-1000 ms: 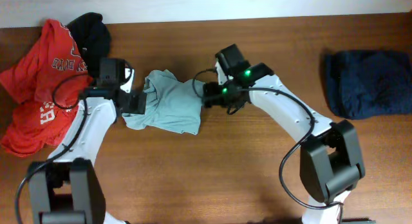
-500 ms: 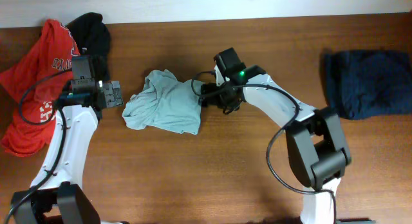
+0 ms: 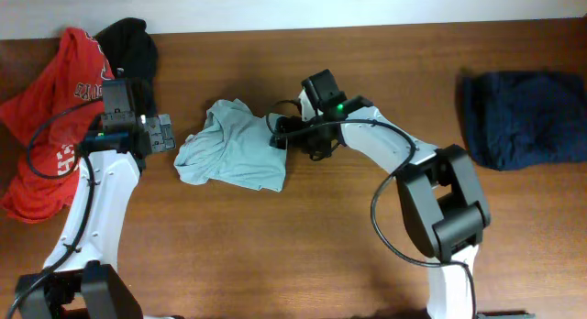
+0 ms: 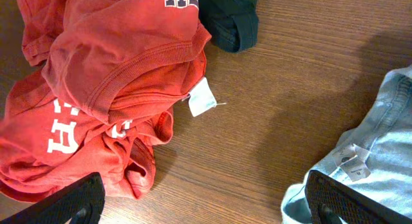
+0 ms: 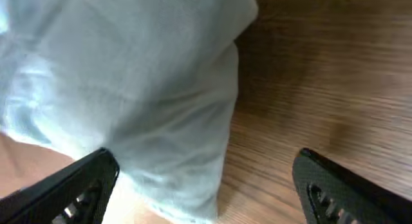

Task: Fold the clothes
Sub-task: 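Lift the light blue bundle with the right gripper and carry it rightward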

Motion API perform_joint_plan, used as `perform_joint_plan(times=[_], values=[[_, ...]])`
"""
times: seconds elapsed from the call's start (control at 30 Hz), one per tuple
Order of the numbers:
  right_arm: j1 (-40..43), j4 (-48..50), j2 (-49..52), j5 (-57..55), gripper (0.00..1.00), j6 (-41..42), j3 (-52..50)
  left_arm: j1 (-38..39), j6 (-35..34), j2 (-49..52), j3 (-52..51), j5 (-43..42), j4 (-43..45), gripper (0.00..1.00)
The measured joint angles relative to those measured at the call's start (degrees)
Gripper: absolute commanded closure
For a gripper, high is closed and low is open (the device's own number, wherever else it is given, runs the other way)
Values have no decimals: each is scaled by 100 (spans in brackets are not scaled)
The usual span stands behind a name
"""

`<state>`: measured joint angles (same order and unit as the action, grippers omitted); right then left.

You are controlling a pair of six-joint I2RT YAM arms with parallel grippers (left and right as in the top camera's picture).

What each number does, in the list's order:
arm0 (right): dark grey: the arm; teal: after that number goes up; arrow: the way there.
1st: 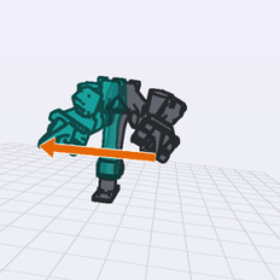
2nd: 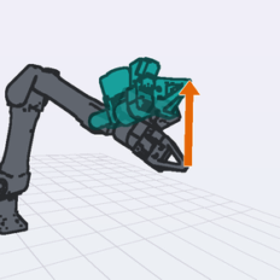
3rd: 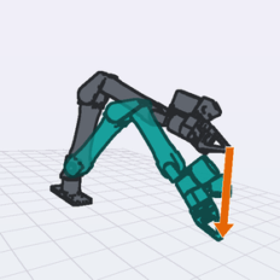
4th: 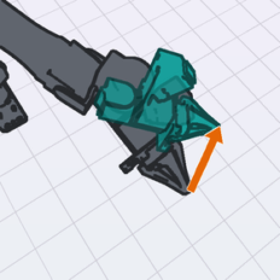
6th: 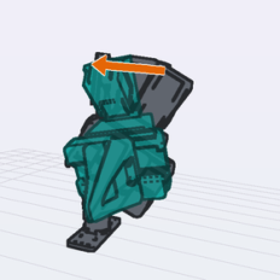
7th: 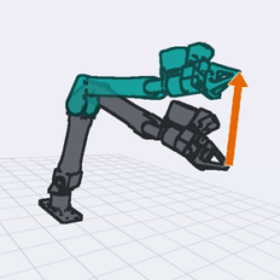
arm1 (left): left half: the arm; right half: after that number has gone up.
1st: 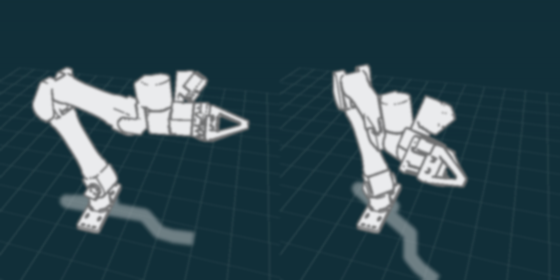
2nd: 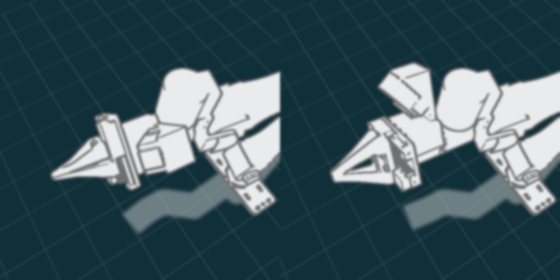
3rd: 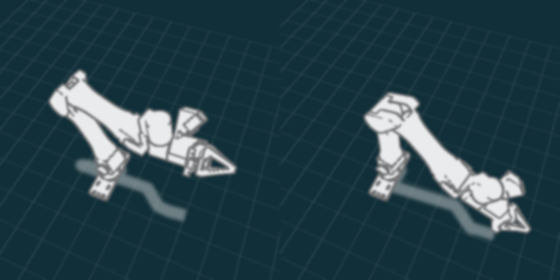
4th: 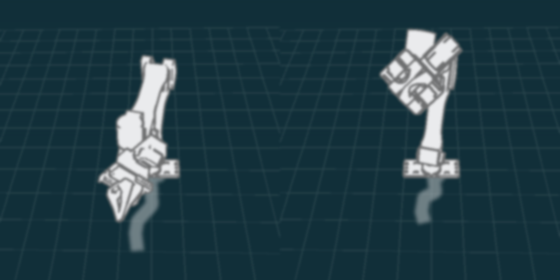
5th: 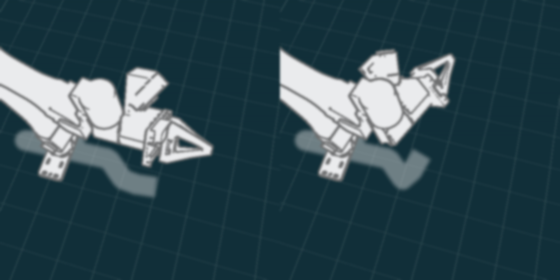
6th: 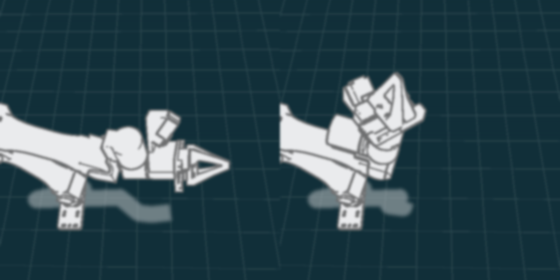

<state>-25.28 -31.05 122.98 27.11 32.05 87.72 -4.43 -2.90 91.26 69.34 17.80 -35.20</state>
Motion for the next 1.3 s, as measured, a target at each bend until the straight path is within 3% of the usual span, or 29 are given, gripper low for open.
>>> perform_joint_plan(times=[0.33,0.4,0.53,0.77,1.07,1.3], values=[[-13,459,337,776,10,400,17,0,0,0,0,-46,2,1],[-70,669,385,885,15,474,17,0,0,0,0,-109,9,1],[-319,1056,492,911,37,756,17,0,-2,0,0,-175,42,1],[-776,1246,647,876,94,1237,2,0,-2,0,0,-278,48,1],[-509,1217,638,898,96,1137,0,0,-17,0,0,-431,48,1],[546,614,68,826,96,647,-15,2,-20,0,0,-503,48,1]])
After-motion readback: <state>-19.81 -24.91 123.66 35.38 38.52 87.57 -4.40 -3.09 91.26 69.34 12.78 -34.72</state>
